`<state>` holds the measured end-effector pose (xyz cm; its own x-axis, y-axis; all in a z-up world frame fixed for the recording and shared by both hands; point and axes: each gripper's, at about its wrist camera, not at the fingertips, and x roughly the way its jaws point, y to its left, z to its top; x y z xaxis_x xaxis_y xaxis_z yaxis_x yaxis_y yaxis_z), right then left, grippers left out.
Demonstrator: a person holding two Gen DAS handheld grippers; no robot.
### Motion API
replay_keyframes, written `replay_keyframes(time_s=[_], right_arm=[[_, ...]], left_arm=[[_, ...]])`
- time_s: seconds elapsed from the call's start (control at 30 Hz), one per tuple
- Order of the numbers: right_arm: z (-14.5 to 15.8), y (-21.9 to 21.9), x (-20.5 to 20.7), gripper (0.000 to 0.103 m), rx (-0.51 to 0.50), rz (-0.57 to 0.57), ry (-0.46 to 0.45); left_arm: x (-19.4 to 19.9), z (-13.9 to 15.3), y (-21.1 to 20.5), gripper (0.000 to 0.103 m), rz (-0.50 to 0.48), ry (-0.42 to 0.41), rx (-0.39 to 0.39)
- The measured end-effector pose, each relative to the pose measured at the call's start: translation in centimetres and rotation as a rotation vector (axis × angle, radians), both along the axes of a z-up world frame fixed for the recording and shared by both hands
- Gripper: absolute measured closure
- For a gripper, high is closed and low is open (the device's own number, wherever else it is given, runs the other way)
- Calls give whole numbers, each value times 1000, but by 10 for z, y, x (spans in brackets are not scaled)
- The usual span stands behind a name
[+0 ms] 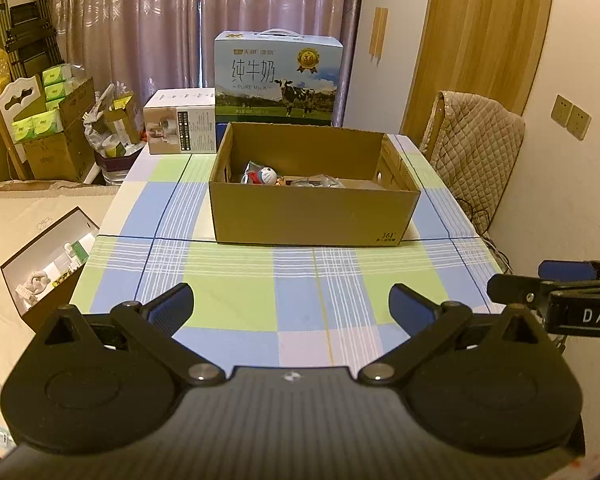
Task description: Organize objects
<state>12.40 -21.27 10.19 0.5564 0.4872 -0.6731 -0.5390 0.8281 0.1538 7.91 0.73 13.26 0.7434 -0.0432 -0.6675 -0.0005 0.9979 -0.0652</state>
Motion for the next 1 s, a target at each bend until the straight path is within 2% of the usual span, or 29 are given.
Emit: replay_keyframes(time_s=[1.0], right_arm=[[-5, -2, -2, 23, -3, 2, 7]], left_arm=[[2, -8, -5, 1, -16, 13, -13]])
